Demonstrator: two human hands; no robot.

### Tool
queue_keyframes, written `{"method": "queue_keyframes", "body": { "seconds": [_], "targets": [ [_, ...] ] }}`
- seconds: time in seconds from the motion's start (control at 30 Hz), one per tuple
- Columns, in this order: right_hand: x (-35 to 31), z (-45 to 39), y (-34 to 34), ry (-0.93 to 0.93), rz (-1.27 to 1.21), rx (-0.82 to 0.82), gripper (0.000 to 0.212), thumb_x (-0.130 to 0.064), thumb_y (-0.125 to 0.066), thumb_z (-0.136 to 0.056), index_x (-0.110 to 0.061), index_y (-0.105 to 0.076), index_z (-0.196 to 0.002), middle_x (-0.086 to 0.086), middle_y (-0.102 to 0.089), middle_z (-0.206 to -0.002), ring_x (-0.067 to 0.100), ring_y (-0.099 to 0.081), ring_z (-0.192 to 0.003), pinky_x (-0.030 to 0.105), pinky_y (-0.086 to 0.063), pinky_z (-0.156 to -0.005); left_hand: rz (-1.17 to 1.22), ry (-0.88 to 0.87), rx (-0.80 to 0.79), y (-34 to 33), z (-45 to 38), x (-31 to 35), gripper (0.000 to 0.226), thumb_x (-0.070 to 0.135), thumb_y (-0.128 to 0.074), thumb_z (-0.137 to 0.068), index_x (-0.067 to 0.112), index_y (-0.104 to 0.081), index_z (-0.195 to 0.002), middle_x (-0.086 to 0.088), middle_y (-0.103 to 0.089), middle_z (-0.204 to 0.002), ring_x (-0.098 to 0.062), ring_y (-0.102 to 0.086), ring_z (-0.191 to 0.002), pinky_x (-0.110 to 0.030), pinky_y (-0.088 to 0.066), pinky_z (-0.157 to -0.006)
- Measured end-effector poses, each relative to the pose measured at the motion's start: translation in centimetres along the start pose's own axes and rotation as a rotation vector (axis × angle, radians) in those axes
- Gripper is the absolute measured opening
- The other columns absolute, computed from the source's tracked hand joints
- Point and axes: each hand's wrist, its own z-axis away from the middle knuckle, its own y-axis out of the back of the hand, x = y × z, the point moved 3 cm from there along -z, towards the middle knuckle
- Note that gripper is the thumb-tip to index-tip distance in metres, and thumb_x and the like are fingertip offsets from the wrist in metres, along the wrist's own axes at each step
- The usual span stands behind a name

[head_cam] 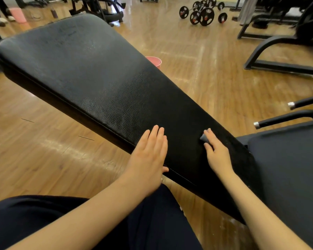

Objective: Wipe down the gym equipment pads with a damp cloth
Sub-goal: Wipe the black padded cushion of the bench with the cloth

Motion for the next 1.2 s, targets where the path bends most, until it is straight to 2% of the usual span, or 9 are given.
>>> {"method": "queue_keyframes", "body": {
  "seconds": [0.17, 0.33, 0.53, 0.7, 0.8, 0.93, 1.03, 1.13, 1.2],
  "targets": [
    [-0.9, 7.3, -0.9, 0.072, -0.055, 0.007, 0.049, -0.001, -0.049, -0.092, -0.018, -0.041, -0.137, -0.015, -0.031, -0.141, -0.001, -0.027, -0.132, 0.0, -0.017, -0.102, -0.022, 0.021, -0.033, 0.4, 0.2, 0.1, 0.079, 0.049, -0.022, -0.101, -0.004, 0.016, -0.146, -0.026, 0.02, -0.154, -0.04, 0.02, -0.142, -0.048, 0.014, -0.114],
    [-2.2, 10.4, -1.4, 0.096, -0.081, 0.012, 0.051, 0.0, -0.049, -0.092, -0.026, -0.035, -0.134, -0.019, -0.027, -0.139, 0.0, -0.024, -0.134, 0.018, -0.021, -0.111, -0.036, 0.053, -0.049, 0.7, 0.3, 0.3, 0.078, 0.049, -0.023, -0.102, -0.002, 0.015, -0.147, -0.024, 0.02, -0.155, -0.038, 0.019, -0.143, -0.047, 0.011, -0.115],
    [-4.1, 9.4, -2.1, 0.21, 0.049, -0.094, 0.051, -0.004, -0.046, -0.095, -0.02, -0.032, -0.141, -0.02, -0.016, -0.141, -0.003, -0.014, -0.135, -0.001, -0.005, -0.102, -0.067, 0.078, -0.065, 0.9, 0.5, 0.6, 0.077, 0.049, -0.021, -0.101, -0.002, 0.016, -0.147, -0.023, 0.019, -0.155, -0.037, 0.018, -0.144, -0.047, 0.009, -0.116],
    [-0.1, 11.1, -0.5, 0.17, -0.043, -0.064, 0.059, 0.008, -0.049, -0.089, -0.024, -0.032, -0.136, -0.02, -0.025, -0.14, 0.004, -0.025, -0.136, 0.003, -0.017, -0.106, -0.018, 0.096, -0.069, 0.9, 0.6, 0.7, 0.087, 0.06, -0.023, -0.097, 0.0, 0.013, -0.148, -0.021, 0.017, -0.156, -0.035, 0.018, -0.144, -0.046, 0.01, -0.116],
    [1.2, 11.9, 0.0, 0.105, -0.052, -0.005, 0.056, 0.006, -0.049, -0.091, -0.027, -0.033, -0.133, -0.025, -0.025, -0.138, 0.003, -0.026, -0.135, 0.014, -0.022, -0.111, 0.015, 0.111, -0.042, 0.7, 0.5, 0.8, 0.093, 0.065, -0.023, -0.094, 0.0, 0.012, -0.149, -0.022, 0.017, -0.156, -0.035, 0.018, -0.144, -0.047, 0.012, -0.115],
    [0.6, 11.8, -0.9, 0.106, -0.021, 0.017, 0.05, 0.004, -0.049, -0.091, -0.02, -0.04, -0.135, -0.016, -0.029, -0.14, 0.003, -0.024, -0.135, 0.008, -0.017, -0.107, 0.04, 0.127, -0.024, 0.6, 0.4, 1.2, 0.097, 0.068, -0.023, -0.092, -0.003, 0.012, -0.148, -0.024, 0.018, -0.156, -0.038, 0.019, -0.143, -0.05, 0.011, -0.114],
    [1.3, 10.2, -0.2, 0.187, -0.015, -0.021, 0.052, 0.008, -0.05, -0.088, -0.016, -0.045, -0.134, -0.011, -0.035, -0.14, 0.006, -0.031, -0.133, 0.01, -0.022, -0.108, 0.037, 0.136, -0.022, 0.5, 0.2, 1.5, 0.096, 0.067, -0.023, -0.093, -0.004, 0.014, -0.147, -0.025, 0.018, -0.155, -0.039, 0.02, -0.143, -0.051, 0.012, -0.114],
    [2.1, 7.1, 0.3, 0.153, -0.026, -0.086, 0.048, 0.005, -0.047, -0.091, -0.015, -0.046, -0.135, -0.007, -0.037, -0.142, 0.004, -0.03, -0.133, 0.001, -0.018, -0.104, 0.037, 0.127, 0.0, 0.4, 0.1, 1.6, 0.096, 0.066, -0.022, -0.093, -0.005, 0.016, -0.146, -0.026, 0.019, -0.154, -0.039, 0.02, -0.142, -0.051, 0.012, -0.114],
    [2.6, 4.4, 0.5, 0.106, -0.021, -0.053, 0.044, 0.002, -0.045, -0.093, -0.013, -0.047, -0.135, -0.003, -0.039, -0.143, 0.006, -0.031, -0.132, -0.001, -0.017, -0.1, 0.045, 0.127, 0.034, 0.3, 0.2, 1.6, 0.097, 0.067, -0.023, -0.093, -0.005, 0.016, -0.146, -0.026, 0.02, -0.154, -0.039, 0.021, -0.142, -0.051, 0.013, -0.114]
  ]
}}
